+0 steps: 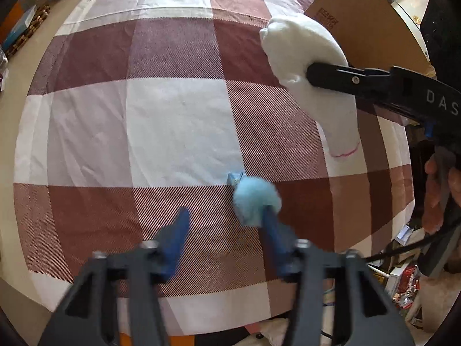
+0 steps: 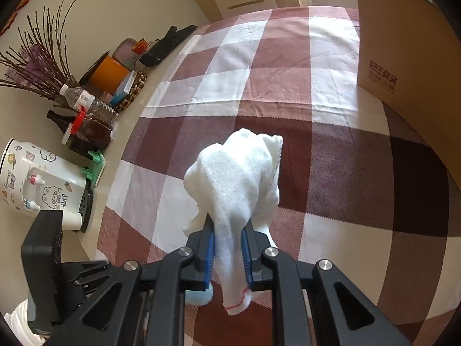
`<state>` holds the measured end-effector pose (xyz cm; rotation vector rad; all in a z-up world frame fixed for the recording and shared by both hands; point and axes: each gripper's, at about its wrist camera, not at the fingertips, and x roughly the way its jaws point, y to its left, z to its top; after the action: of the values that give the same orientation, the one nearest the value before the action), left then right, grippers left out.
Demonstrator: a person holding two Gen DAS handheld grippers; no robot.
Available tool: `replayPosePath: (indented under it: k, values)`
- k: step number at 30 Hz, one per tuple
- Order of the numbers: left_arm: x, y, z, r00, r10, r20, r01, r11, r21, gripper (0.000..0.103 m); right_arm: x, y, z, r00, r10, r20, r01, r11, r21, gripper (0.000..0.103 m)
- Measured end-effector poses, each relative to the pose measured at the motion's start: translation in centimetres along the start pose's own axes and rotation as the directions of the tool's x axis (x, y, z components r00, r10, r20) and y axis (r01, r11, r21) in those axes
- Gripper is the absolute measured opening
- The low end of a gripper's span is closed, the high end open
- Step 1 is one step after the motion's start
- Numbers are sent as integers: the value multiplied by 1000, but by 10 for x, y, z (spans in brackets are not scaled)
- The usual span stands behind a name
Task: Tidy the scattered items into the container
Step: 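Grasp the blue pompom keychain with the left tool while the right tool grasps the white cloth, then lift the pompom and white cloth with both tools and carry toward the cardboard box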
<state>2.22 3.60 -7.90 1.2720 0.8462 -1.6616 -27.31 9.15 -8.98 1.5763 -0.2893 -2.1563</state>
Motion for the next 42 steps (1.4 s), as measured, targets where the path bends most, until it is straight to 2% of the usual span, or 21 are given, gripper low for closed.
replayPosePath:
  k: [2,5,10,11,14,15,16,20,28,35,42]
  values:
    - [-1,-2,1,1000,-8,9,8,1000,3,59,-1,-1,-2,1000,-3,0,3,1000,5,16]
    - [0,-5,3,999,-30,12,30,1000,4,68,-5,-5,-6,1000,-6,4,6,1000,14,16]
    - [20,-8,8,999,-49,-21,48,999,-25,66,-9,-13,-8,1000,-18,9,17,999,37,16]
    - [24,-9,9,999,-47,-24,47,998,-31,64,-10,-15,-9,1000,-21,9,21,999,41,16]
    - [31,-17,8,999,-28,-16,28,999,-16,43,-12,-20,-11,1000,-30,9,29,998,53,16]
    - [31,-21,8,999,-33,-9,33,999,3,30,-12,-22,-12,999,-32,8,32,998,57,16]
    - [34,-23,7,999,-36,-18,37,999,16,25,-13,-24,-12,999,-34,8,33,998,61,16]
    - [34,-29,2,1000,-10,-1,10,998,59,25,-14,-27,-14,999,-37,10,36,997,71,16]
    - [8,-18,6,997,8,75,-12,998,63,24,-19,-18,-17,1000,-27,13,27,998,51,16]
    - [-28,-13,19,986,36,165,-47,997,63,24,-32,-5,-26,1000,-11,12,11,999,38,16]
    - [-60,-18,29,968,58,244,-86,991,105,24,-62,9,-37,998,-10,64,8,999,35,16]
